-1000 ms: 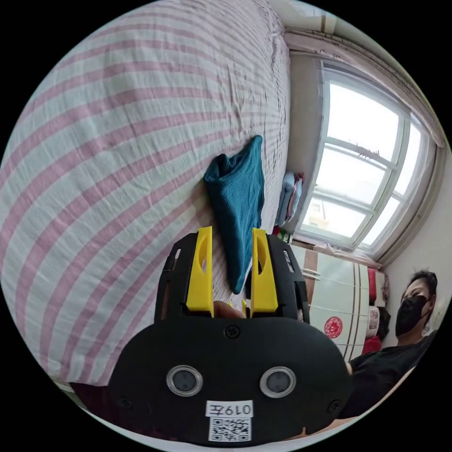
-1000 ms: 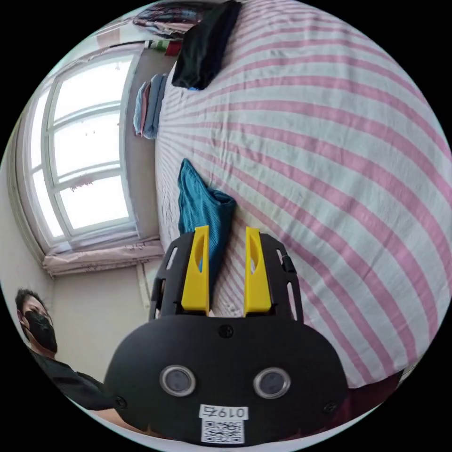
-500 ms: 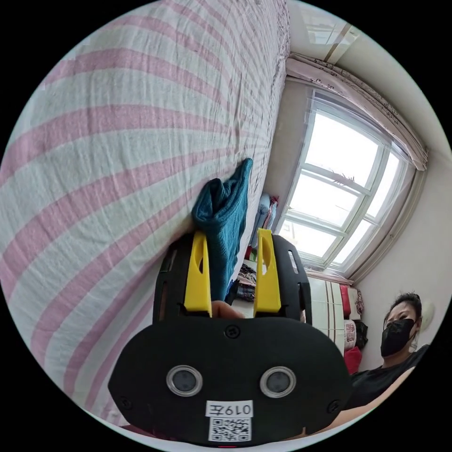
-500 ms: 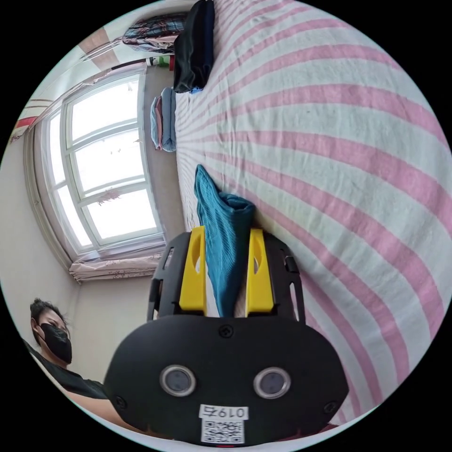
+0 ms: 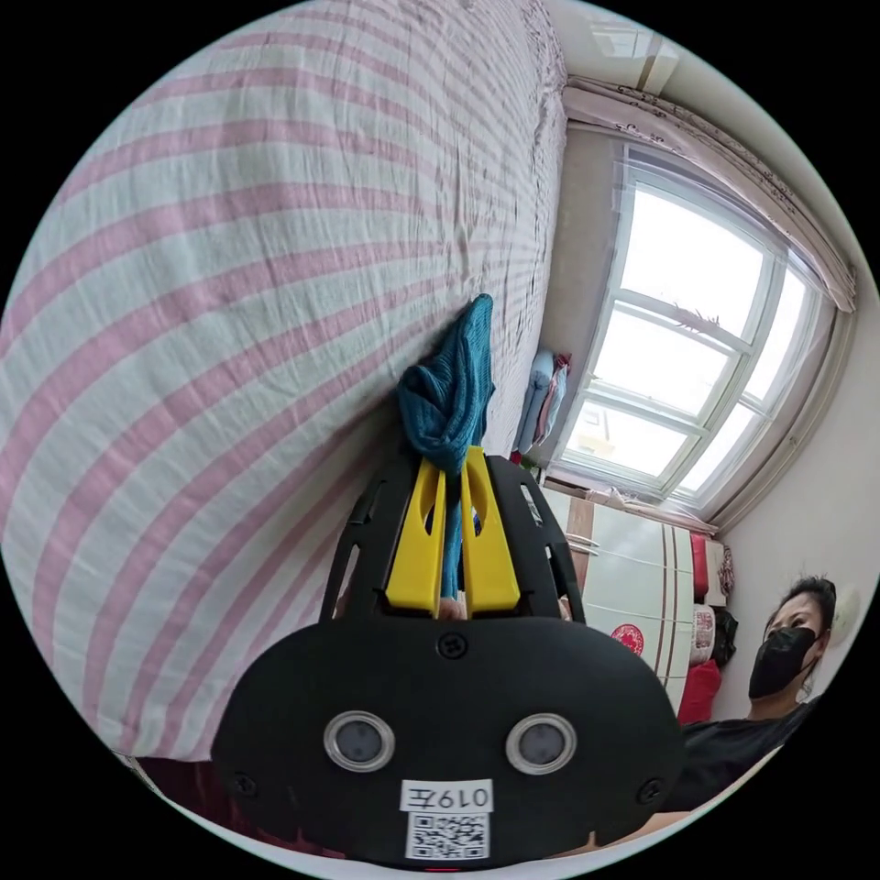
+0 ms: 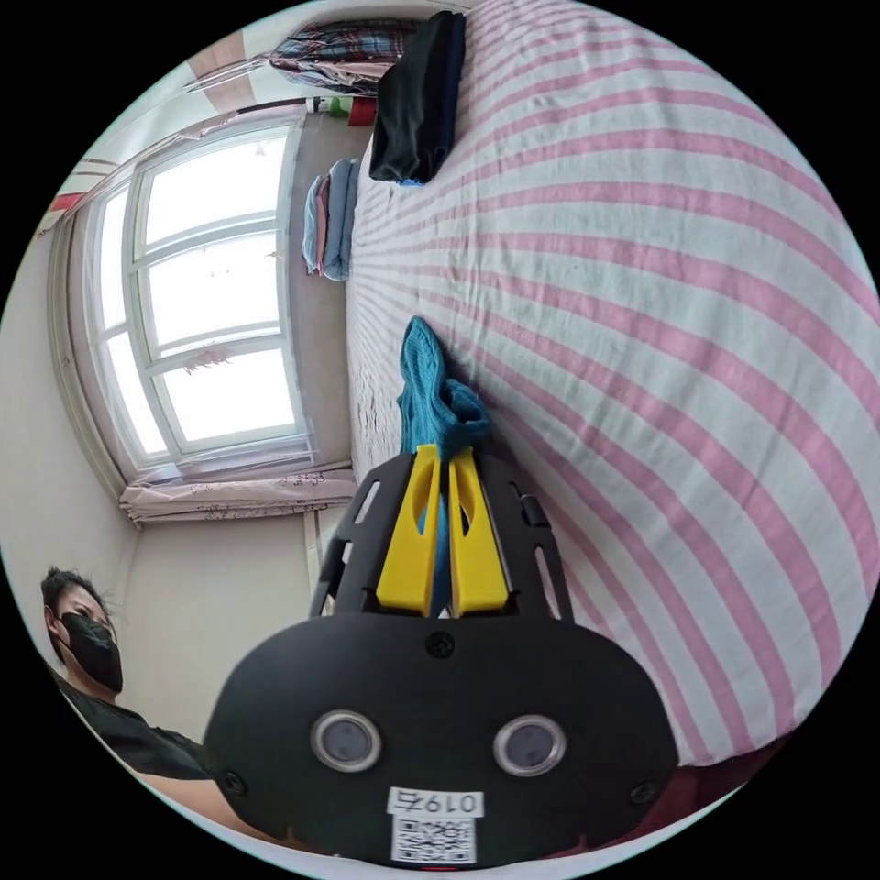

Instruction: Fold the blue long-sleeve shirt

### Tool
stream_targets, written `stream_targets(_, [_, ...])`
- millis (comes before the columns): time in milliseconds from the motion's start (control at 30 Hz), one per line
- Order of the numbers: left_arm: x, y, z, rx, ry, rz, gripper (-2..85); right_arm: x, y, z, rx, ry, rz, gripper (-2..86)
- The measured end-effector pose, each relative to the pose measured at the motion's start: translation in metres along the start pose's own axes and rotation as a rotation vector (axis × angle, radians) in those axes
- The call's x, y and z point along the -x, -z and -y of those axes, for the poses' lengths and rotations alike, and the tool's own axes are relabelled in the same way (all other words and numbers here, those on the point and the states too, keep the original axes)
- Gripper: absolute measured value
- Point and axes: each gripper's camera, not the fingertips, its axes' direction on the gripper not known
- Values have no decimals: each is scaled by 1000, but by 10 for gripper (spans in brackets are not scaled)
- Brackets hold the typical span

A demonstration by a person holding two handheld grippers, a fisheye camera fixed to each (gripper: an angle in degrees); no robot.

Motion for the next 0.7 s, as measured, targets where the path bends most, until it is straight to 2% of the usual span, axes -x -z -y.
stream_targets(167, [9,41,-51,65,6,63,48,-1,76,-28,65,14,-80,-5])
stream_targets(367, [49,87,-125,86,107,168,45,-18,152,-70,102,-50,-206,-1])
stream_targets(500, [72,96,-162,91,127,230,45,-20,173,-86,122,-39,-286,18])
stream_targets(700, [71,93,-190,130,36,380,71,2,188,-86,162,-18,-411,79])
